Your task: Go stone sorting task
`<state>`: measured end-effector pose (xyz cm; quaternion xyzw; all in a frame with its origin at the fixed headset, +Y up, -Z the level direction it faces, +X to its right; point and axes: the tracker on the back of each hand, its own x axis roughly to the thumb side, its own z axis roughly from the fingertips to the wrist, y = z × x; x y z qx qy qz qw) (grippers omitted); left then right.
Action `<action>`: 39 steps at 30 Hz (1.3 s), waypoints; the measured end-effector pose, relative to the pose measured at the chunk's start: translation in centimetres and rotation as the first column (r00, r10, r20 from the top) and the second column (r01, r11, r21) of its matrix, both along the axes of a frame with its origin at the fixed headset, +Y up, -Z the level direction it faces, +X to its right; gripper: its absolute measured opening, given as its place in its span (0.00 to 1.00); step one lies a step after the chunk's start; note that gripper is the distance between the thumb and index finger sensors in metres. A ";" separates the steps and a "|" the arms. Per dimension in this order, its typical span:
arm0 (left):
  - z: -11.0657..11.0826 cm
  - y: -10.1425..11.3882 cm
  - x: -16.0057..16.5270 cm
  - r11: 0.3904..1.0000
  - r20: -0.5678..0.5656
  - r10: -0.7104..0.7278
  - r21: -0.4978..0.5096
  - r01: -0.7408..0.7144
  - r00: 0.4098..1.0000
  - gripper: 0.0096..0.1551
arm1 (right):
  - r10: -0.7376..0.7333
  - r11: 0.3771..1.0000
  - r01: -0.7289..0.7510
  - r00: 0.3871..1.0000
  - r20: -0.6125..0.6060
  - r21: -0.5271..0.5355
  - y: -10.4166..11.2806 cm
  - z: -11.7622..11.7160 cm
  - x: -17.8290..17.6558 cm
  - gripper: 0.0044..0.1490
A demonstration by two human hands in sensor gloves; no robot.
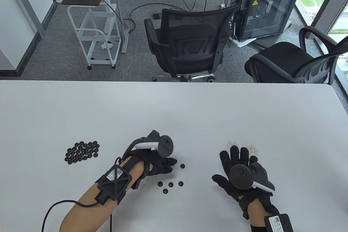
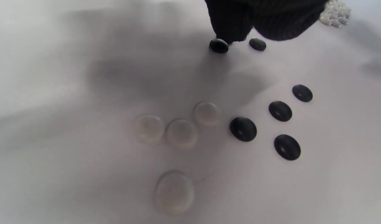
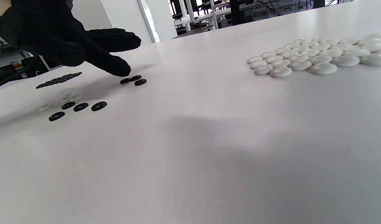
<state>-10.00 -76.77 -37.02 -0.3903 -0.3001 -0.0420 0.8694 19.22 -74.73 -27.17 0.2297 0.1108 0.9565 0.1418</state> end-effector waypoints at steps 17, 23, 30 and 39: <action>-4.0 1.2 -17.5 0.991 -0.483 -0.122 -0.020 0.129 0.867 0.35 | -0.003 1.000 0.003 1.000 0.013 0.000 0.1 0.0 0.7 0.58; -3.9 1.3 -21.2 0.993 -0.572 -0.113 -0.028 0.118 0.813 0.35 | 0.006 1.000 -0.006 1.000 0.014 -0.004 -0.1 -0.1 0.6 0.58; -3.7 1.3 -23.3 0.992 -0.617 -0.122 -0.042 0.123 0.778 0.35 | 0.003 1.000 -0.003 1.000 0.013 -0.002 -0.2 -0.2 0.3 0.58; -3.6 2.8 -22.0 0.993 -0.593 -0.098 -0.005 0.119 0.799 0.37 | -0.002 1.000 0.002 1.000 0.011 -0.003 -0.2 -0.2 0.2 0.58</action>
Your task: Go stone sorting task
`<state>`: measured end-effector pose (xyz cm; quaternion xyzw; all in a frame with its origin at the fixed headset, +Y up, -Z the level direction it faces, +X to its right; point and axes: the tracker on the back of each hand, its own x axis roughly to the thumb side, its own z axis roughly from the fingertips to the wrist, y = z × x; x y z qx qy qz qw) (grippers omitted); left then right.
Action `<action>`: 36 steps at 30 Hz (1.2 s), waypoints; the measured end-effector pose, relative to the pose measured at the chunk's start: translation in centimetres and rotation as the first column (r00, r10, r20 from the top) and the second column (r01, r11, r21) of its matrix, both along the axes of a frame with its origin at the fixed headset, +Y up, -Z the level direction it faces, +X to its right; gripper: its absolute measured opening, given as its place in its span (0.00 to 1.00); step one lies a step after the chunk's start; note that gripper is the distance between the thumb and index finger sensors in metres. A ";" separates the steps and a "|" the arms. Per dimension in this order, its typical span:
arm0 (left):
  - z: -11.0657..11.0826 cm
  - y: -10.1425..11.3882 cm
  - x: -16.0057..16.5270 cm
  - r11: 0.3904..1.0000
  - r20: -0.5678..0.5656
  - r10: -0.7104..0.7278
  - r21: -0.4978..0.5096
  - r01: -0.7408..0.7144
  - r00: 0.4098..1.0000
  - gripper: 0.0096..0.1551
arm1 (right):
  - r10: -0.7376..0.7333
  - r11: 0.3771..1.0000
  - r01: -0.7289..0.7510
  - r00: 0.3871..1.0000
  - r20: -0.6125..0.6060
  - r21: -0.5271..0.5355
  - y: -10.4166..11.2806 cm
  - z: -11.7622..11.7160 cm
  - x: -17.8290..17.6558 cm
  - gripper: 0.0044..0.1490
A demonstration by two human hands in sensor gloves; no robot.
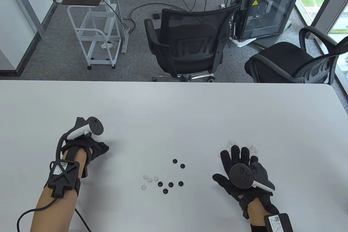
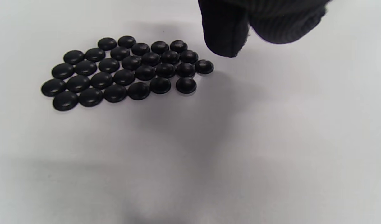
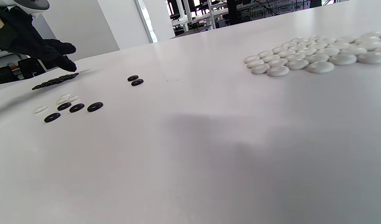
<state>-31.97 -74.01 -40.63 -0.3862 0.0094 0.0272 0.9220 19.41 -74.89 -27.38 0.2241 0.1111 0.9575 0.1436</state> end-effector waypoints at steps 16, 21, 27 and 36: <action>1.6 -0.4 18.6 0.987 0.437 0.161 -0.050 -0.155 0.885 0.35 | 0.007 1.000 -0.007 1.000 0.004 0.020 0.1 0.1 -0.1 0.58; 2.2 -1.2 22.2 0.984 0.509 0.175 -0.071 -0.162 0.842 0.35 | 0.001 1.000 -0.001 1.000 0.005 0.024 0.2 0.1 0.1 0.58; 2.5 -3.1 23.7 0.989 0.533 0.151 -0.084 -0.125 0.832 0.34 | -0.003 1.000 0.003 1.000 0.007 0.024 0.3 0.3 0.4 0.58; 1.0 -1.9 13.8 0.998 0.350 0.063 -0.047 -0.050 0.934 0.33 | -0.001 1.000 0.001 1.000 0.007 0.026 0.4 0.3 0.7 0.58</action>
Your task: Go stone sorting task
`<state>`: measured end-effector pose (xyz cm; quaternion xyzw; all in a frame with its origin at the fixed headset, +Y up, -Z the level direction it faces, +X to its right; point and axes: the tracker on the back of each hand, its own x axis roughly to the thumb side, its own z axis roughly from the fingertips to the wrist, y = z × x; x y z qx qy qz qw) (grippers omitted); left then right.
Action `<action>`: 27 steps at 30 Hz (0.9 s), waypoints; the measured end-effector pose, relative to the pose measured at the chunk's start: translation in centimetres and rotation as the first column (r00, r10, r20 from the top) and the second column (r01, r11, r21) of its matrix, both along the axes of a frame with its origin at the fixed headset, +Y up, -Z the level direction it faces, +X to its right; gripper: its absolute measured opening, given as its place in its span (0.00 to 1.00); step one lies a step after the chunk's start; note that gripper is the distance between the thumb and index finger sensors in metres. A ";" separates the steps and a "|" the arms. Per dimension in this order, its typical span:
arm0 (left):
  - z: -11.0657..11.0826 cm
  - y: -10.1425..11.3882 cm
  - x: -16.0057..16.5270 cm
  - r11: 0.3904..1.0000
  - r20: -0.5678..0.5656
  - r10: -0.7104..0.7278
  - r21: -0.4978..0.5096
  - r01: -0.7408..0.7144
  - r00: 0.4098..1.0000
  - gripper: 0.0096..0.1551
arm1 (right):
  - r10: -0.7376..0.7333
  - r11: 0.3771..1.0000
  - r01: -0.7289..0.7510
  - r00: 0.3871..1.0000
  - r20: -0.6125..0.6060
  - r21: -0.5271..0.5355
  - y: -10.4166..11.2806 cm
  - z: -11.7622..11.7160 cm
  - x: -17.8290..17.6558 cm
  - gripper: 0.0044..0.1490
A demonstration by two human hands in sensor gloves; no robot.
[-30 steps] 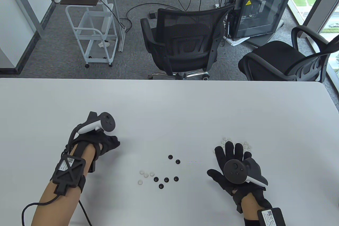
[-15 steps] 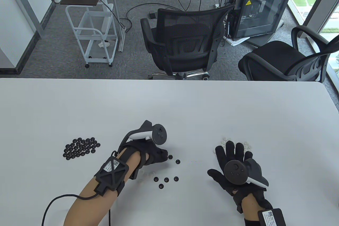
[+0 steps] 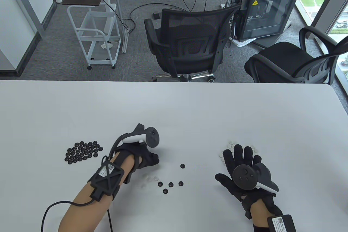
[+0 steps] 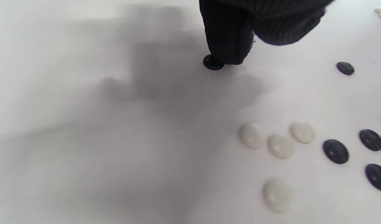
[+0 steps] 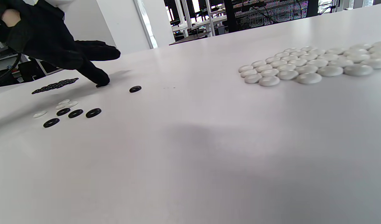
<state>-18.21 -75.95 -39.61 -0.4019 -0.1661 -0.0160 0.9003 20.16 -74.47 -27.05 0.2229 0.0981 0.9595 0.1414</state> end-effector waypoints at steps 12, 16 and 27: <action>-0.1 0.3 -11.4 0.994 -0.247 -0.107 0.010 0.113 0.963 0.34 | 0.009 1.000 -0.009 1.000 0.001 -0.017 -0.2 -0.1 -0.1 0.58; 0.0 0.3 -12.6 0.990 -0.269 -0.133 0.014 0.142 0.954 0.34 | 0.008 1.000 -0.008 1.000 -0.002 -0.018 -0.2 -0.1 -0.3 0.58; 0.3 1.9 -12.8 0.995 -0.264 -0.054 0.064 0.073 0.963 0.35 | 0.003 1.000 -0.003 1.000 -0.002 -0.027 -0.2 -0.2 -0.5 0.58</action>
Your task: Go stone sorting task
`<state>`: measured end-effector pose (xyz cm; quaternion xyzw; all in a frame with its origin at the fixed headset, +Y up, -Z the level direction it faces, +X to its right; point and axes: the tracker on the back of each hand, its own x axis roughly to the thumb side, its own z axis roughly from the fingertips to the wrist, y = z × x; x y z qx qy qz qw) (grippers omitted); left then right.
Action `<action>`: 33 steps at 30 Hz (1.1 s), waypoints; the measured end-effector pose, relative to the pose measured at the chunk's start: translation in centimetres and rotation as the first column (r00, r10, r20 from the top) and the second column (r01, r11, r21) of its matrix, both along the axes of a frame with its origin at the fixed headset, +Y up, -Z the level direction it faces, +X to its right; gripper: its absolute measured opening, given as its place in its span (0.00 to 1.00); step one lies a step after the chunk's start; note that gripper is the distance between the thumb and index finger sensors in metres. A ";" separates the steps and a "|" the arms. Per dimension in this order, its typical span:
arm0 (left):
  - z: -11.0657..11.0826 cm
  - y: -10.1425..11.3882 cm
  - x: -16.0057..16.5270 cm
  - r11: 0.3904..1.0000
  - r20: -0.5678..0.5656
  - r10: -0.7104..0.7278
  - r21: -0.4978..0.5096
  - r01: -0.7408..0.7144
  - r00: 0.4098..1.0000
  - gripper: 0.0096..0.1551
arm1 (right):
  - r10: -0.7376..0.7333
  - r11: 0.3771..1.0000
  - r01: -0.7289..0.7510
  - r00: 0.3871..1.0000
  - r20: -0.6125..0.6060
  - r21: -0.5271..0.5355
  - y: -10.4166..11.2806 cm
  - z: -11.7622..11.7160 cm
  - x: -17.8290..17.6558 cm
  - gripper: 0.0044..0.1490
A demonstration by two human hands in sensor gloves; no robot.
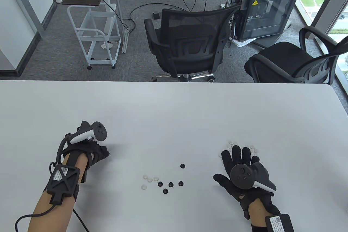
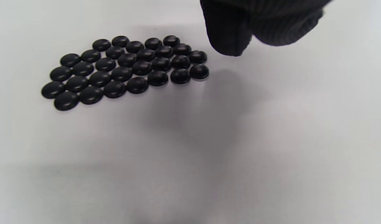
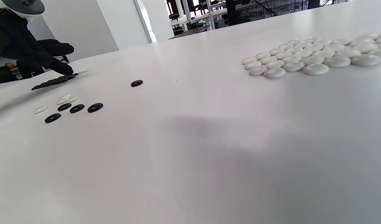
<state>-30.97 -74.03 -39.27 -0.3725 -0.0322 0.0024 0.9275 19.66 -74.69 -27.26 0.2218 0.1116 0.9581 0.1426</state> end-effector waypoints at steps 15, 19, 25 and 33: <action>2.9 1.7 14.8 0.975 0.389 0.219 -0.043 -0.220 0.895 0.34 | -0.005 1.000 0.005 1.000 -0.004 0.004 0.0 0.0 -0.2 0.58; 3.1 0.3 19.3 0.967 0.450 0.251 -0.076 -0.244 0.857 0.35 | -0.003 1.000 0.002 1.000 -0.004 -0.010 -0.3 -0.1 -0.3 0.58; 3.2 -2.3 23.9 0.970 0.478 0.243 -0.096 -0.225 0.844 0.36 | -0.014 1.000 0.014 1.000 -0.008 -0.011 -0.3 0.0 -0.4 0.58; 0.0 -3.3 21.9 0.989 0.354 0.144 -0.025 -0.145 0.924 0.35 | -0.007 1.000 0.007 1.000 -0.013 0.003 0.0 0.2 -0.6 0.58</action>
